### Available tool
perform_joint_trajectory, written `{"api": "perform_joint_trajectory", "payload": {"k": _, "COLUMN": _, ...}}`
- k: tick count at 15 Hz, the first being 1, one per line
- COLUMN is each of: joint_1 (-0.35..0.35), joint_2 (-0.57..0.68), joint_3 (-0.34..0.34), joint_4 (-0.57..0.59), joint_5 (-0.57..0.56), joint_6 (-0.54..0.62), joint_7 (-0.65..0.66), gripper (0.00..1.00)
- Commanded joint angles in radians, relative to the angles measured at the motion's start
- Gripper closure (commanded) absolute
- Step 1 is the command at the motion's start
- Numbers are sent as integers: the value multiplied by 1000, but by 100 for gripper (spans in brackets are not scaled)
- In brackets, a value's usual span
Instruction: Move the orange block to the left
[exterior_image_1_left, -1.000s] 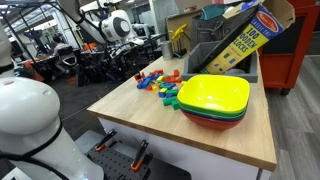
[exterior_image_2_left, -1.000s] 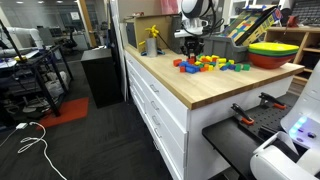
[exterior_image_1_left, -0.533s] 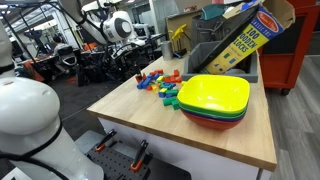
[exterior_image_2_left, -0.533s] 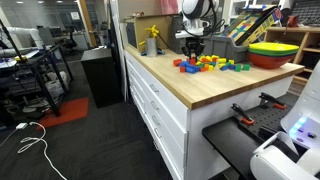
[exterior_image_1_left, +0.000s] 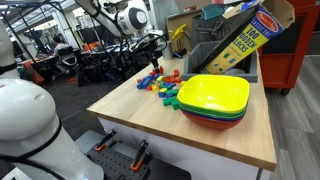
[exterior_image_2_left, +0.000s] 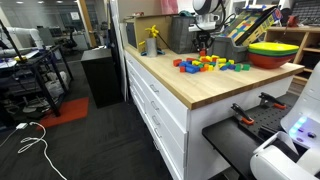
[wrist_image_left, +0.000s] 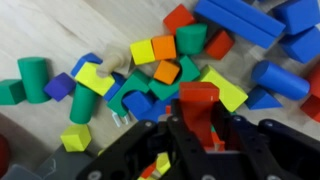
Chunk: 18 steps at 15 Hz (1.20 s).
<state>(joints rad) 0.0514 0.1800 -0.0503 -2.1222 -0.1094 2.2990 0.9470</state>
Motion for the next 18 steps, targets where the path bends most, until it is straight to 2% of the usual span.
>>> {"api": "perform_joint_trajectory", "payload": {"k": 1, "joint_1": -35, "joint_2": 47, "joint_3": -13, "joint_4": 93, "joint_5": -7, "joint_6": -12, "joint_7": -155, "gripper": 92}}
{"api": "perform_joint_trajectory", "payload": {"k": 7, "joint_1": -37, "joint_2": 185, "joint_3": -47, "joint_4": 271, "joint_5": -53, "joint_6": -51, "joint_7": -333, "gripper": 92}}
{"api": "perform_joint_trajectory", "payload": {"k": 13, "joint_1": -9, "joint_2": 322, "joint_3": -88, "joint_4": 432, "joint_5": -144, "joint_6": -106, "joint_7": -380, "gripper": 92}}
{"api": "perform_joint_trajectory", "payload": {"k": 18, "joint_1": 2, "joint_2": 405, "joint_3": -114, "joint_4": 529, "joint_5": -175, "joint_6": -146, "joint_7": -406, "gripper": 92}}
